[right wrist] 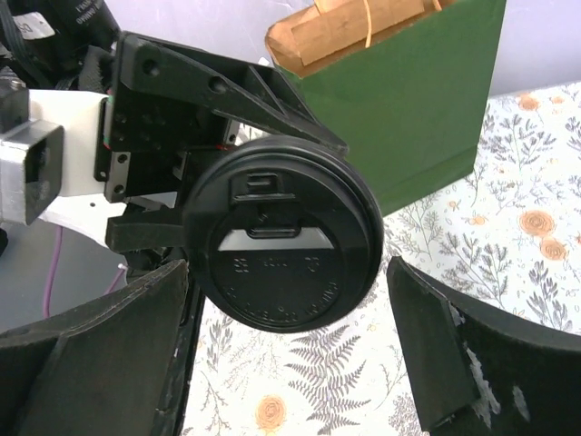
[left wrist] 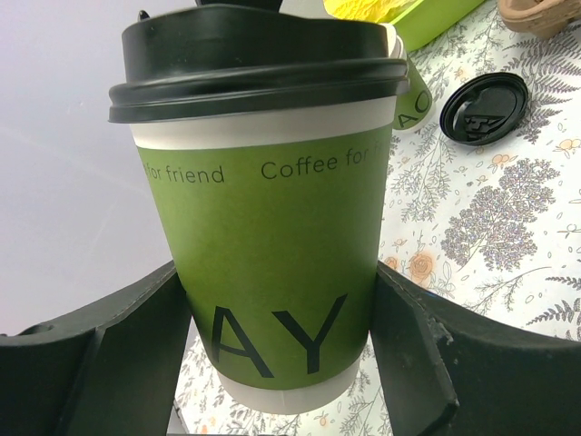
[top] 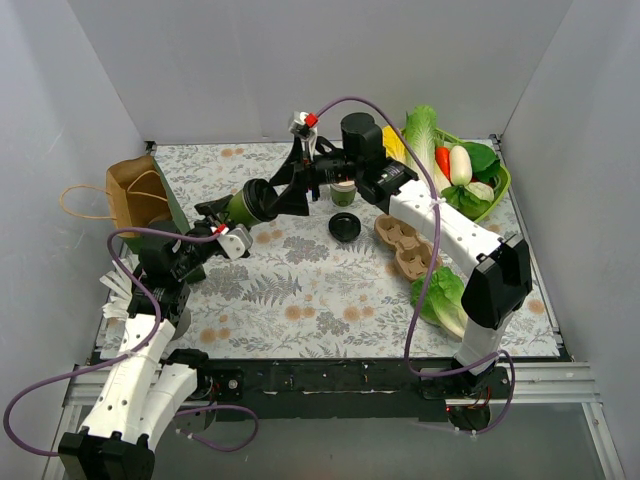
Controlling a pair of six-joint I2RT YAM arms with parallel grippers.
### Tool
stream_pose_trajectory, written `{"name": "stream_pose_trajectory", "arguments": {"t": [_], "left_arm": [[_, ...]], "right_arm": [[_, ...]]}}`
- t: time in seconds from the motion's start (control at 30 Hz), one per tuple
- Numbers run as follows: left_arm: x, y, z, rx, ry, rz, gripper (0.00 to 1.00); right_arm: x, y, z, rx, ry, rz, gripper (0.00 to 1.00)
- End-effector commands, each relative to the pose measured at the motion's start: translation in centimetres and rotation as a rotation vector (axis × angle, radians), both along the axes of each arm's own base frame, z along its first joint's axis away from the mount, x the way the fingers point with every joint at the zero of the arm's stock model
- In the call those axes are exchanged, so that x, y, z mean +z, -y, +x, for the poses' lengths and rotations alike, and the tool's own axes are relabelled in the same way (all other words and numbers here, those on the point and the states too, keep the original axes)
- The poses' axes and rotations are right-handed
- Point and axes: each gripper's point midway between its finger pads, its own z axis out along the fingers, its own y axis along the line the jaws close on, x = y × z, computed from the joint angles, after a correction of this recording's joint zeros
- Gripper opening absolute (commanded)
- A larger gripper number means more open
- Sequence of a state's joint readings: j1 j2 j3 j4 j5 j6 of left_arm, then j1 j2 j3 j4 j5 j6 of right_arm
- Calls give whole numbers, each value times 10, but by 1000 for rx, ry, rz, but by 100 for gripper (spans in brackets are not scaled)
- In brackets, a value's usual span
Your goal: Pack the takeout coffee
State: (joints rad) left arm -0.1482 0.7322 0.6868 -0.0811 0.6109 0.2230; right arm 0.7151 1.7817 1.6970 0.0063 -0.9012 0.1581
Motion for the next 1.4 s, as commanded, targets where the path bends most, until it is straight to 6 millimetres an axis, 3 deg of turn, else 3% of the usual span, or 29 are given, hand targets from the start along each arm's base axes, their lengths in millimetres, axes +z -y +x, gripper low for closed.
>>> {"name": "stream_pose_trajectory", "arguments": {"t": [0.0,0.17,0.57,1.37], "left_arm": [[2,-2,3,22,10,-4,47],[3,-2,4,22,5,-11,47],[6,-1,9,27,3,-22,47],[9,1,8,11,27,-18,48]], "right_arm": [[43,-4,-9,40,107,97,98],[43,-1,-3,-20,122,84,98],[43,-3,-10,-74,191,82,98],[17,-10,-8,-69,139,22,91]]}}
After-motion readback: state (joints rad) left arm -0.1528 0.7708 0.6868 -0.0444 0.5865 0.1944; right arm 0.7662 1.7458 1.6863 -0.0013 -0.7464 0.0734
